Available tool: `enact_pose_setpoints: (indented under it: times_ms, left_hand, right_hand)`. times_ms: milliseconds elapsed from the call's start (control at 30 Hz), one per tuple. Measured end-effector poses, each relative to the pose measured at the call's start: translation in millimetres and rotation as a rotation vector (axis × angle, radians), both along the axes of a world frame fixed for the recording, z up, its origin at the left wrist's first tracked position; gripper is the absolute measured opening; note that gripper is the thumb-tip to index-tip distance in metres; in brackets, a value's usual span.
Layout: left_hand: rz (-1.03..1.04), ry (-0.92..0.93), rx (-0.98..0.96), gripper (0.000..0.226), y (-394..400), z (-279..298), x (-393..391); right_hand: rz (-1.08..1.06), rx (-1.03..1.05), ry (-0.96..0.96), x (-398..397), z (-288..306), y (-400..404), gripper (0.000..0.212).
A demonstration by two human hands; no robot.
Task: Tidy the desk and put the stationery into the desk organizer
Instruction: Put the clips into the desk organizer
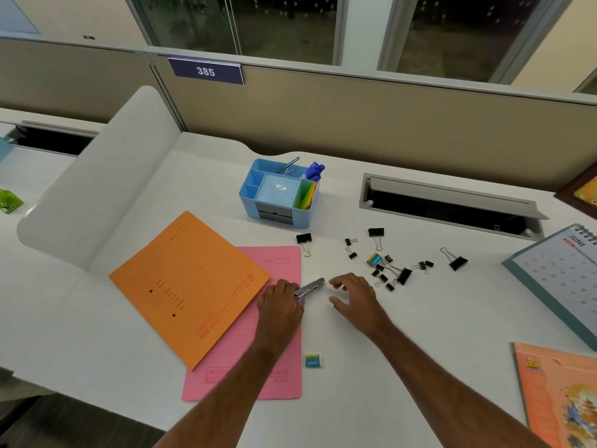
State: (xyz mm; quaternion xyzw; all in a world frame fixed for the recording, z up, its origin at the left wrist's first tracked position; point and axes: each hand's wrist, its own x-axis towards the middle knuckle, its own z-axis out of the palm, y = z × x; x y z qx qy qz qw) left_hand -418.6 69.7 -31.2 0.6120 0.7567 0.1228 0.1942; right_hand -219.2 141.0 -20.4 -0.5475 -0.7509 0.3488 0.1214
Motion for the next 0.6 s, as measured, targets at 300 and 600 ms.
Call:
enact_pose_setpoints:
  times_ms: [300, 600]
  left_hand:
    - [-0.001, -0.198, 0.153, 0.032, 15.8, 14.2, 0.9]
    - [-0.035, -0.335, 0.251, 0.042, 37.5, 27.8, 2.5]
  right_hand:
    - [0.201, -0.029, -0.008, -28.5, 16.8, 27.2, 0.050]
    - [0.105, -0.060, 0.193, -33.1, 29.3, 33.8, 0.032]
